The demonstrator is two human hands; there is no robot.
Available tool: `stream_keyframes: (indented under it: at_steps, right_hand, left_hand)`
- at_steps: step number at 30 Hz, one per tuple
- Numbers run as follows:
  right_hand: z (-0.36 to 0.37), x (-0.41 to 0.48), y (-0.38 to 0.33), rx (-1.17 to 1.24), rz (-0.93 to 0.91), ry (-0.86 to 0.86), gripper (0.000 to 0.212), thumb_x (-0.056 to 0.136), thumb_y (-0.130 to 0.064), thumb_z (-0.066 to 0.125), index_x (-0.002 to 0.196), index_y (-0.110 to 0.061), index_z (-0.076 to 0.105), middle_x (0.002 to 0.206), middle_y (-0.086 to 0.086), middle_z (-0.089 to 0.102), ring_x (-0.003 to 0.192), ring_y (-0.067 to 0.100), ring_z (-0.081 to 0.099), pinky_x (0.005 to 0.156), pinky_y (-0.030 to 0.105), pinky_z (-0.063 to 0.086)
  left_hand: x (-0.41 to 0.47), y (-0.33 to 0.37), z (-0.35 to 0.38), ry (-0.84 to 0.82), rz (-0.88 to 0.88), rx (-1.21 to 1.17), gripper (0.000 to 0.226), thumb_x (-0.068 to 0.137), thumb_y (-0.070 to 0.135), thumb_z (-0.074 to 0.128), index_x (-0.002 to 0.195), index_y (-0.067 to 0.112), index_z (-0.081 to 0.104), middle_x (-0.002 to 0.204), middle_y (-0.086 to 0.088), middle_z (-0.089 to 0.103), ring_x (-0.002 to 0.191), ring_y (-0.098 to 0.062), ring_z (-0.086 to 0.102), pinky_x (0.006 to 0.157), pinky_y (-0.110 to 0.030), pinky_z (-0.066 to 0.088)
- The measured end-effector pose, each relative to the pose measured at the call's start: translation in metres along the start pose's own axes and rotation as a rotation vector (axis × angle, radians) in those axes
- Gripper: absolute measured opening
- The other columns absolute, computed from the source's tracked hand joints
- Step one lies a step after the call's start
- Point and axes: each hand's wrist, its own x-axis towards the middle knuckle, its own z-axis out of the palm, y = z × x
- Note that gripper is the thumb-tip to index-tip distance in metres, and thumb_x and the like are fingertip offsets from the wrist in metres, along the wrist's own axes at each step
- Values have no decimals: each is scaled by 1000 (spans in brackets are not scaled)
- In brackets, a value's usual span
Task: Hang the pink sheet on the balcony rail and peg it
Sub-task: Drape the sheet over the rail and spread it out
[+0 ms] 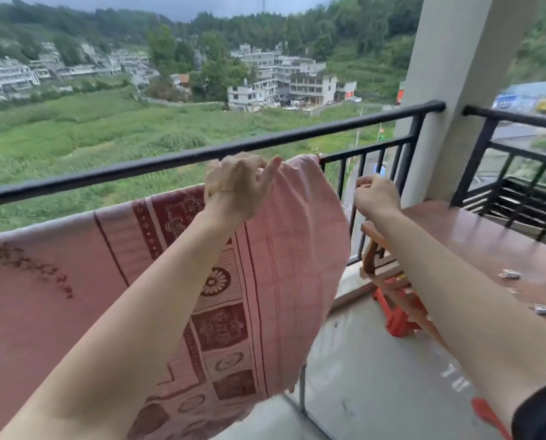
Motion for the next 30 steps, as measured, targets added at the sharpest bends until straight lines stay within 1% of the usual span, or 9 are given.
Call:
stream_keyframes:
  at_steps: [5, 11, 14, 16, 19, 23, 25, 28, 30]
  right_hand:
    - [10, 2, -15, 356, 101, -169, 38, 92, -50, 45, 94, -18, 66, 103, 7, 72, 88, 22, 64, 83, 39, 49]
    - [31, 7, -62, 412, -12, -256, 63, 78, -73, 58, 87, -12, 68, 85, -1, 65, 83, 18, 61, 78, 37, 51]
    - [33, 20, -66, 496, 127, -381, 89, 54, -84, 64, 109, -15, 71, 103, 2, 72, 98, 26, 69, 90, 42, 55]
    - [29, 27, -67, 416, 137, -427, 89, 57, -79, 67, 117, -14, 69, 110, 5, 72, 99, 28, 69, 89, 42, 57]
    - [19, 36, -77, 390, 29, -370, 45, 82, -50, 63, 102, -10, 71, 103, 7, 71, 96, 27, 68, 79, 41, 56]
    - [9, 47, -78, 820, 11, -209, 23, 94, -35, 49, 79, -19, 58, 69, -2, 57, 67, 17, 53, 66, 34, 41]
    - [9, 50, -64, 776, 39, -71, 11, 93, -25, 55, 89, -15, 54, 77, -1, 56, 73, 16, 57, 66, 34, 47]
    - [14, 44, -29, 341, 109, -79, 50, 82, -23, 74, 122, -13, 46, 106, 4, 53, 95, 20, 57, 81, 31, 49]
    - [20, 39, -12, 173, 122, -76, 56, 84, -15, 69, 134, -13, 46, 125, 10, 53, 101, 22, 55, 81, 28, 43]
  left_hand:
    - [0, -13, -1, -125, -86, 130, 56, 98, 59, 26, 102, 19, 64, 94, 0, 65, 83, -22, 61, 84, -42, 49]
    - [1, -29, 5, -85, -79, 50, 36, 99, 48, 40, 102, 27, 69, 91, 3, 71, 82, -20, 65, 65, -29, 44]
    - [3, -28, 8, -10, -101, 0, 32, 97, 49, 48, 100, 31, 74, 83, 8, 73, 77, -16, 66, 60, -24, 41]
    - [6, -26, 9, 6, -111, -43, 30, 95, 48, 53, 96, 29, 75, 77, 9, 71, 70, -14, 65, 54, -22, 38]
    - [12, -23, 8, 34, -76, -65, 28, 96, 41, 55, 90, 23, 75, 78, 7, 70, 70, -15, 64, 53, -24, 42]
    - [21, -20, 4, 154, -41, -85, 24, 98, 32, 52, 99, 20, 73, 93, 3, 73, 83, -20, 67, 68, -34, 53]
    - [23, -21, 7, 108, -52, -72, 29, 100, 39, 46, 106, 22, 69, 97, 3, 73, 87, -20, 67, 69, -32, 52]
    - [12, -21, 16, -57, -38, 139, 44, 100, 53, 33, 109, 23, 62, 98, 0, 71, 86, -24, 67, 74, -34, 52]
    - [5, -19, 21, -44, 15, 264, 48, 101, 54, 27, 101, 21, 62, 94, -1, 70, 82, -25, 65, 82, -36, 47]
